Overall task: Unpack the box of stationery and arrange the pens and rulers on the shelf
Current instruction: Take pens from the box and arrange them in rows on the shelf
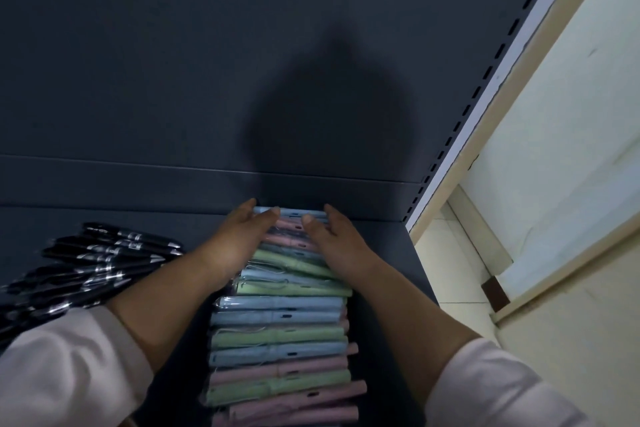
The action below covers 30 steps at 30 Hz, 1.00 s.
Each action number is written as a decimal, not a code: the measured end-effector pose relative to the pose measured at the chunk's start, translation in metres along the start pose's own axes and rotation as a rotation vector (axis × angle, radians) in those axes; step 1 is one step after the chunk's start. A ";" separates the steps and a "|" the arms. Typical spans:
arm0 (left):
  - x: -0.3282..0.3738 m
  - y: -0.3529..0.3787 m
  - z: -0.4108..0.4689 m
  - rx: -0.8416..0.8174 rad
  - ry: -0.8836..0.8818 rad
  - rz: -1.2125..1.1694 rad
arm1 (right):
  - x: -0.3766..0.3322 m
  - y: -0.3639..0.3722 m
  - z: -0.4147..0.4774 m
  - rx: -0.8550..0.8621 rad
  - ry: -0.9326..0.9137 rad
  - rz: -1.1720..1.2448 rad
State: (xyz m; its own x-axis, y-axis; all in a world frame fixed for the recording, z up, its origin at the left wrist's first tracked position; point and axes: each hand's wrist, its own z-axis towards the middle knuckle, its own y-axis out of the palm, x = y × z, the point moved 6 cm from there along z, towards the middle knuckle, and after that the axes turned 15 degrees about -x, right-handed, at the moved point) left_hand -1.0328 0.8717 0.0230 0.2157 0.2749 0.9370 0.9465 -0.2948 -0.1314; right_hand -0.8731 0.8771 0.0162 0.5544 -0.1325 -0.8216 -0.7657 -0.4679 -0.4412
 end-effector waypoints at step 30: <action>-0.014 0.031 -0.093 -0.136 -0.047 1.331 | -0.003 0.048 -0.073 -0.144 -0.041 -0.895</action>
State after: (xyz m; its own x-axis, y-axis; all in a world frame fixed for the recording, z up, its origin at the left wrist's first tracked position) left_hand -1.0286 0.7737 0.0357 0.9592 -0.2607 0.1096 -0.0198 -0.4485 -0.8936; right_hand -0.8876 0.7909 0.0238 0.9085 0.3635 -0.2064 -0.0042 -0.4858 -0.8741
